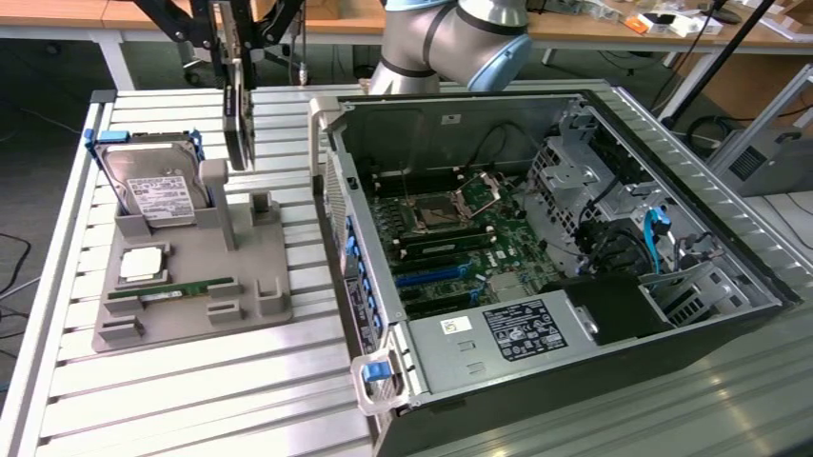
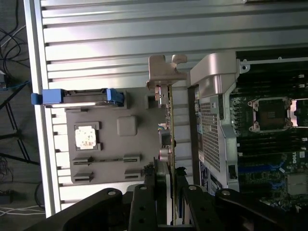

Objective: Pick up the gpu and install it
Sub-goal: 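Pick up the gpu and move the gpu toward the slot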

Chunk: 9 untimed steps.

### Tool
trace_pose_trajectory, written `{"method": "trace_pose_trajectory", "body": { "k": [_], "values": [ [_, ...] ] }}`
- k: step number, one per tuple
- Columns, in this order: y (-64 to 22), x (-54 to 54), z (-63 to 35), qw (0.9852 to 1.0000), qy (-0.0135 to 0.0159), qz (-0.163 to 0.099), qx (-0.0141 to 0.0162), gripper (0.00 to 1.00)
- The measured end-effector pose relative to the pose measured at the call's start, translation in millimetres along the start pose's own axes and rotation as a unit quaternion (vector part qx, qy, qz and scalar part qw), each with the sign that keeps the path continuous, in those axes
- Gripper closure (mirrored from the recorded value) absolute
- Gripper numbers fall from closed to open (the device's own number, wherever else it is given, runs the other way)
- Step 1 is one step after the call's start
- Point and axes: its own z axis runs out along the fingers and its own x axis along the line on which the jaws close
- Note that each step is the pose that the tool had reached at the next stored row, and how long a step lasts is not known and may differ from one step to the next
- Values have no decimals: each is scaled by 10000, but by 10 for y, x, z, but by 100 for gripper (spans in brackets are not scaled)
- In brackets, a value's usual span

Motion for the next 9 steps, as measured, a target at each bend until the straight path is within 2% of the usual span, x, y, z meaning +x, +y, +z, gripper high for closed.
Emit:
{"method": "trace_pose_trajectory", "body": {
  "k": [9],
  "values": [
    [-4,-10,0,10000,-1,-1,14,73]
  ]
}}
